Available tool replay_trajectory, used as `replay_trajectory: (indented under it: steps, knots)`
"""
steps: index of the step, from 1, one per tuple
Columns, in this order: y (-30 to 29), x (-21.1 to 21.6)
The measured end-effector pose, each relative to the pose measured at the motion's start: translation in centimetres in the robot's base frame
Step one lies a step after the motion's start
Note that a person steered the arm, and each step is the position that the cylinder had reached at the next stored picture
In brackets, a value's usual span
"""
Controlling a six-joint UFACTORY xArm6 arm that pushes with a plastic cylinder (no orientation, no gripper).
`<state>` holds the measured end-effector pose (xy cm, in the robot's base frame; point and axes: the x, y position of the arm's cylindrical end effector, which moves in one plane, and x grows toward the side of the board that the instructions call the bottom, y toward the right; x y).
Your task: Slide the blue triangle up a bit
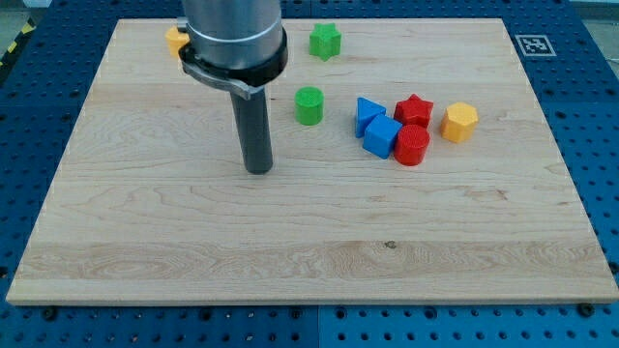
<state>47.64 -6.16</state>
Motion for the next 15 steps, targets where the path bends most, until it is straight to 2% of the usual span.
replay_trajectory:
  steps: [1,2,5,6,8,10,15]
  knots:
    - [0.7,0.3]
    - [3.8,1.2]
    - [6.3,1.2]
    - [9.9,-0.1]
    - [10.7,-4.9]
    - [13.7,-5.9]
    - [15.1,-10.7]
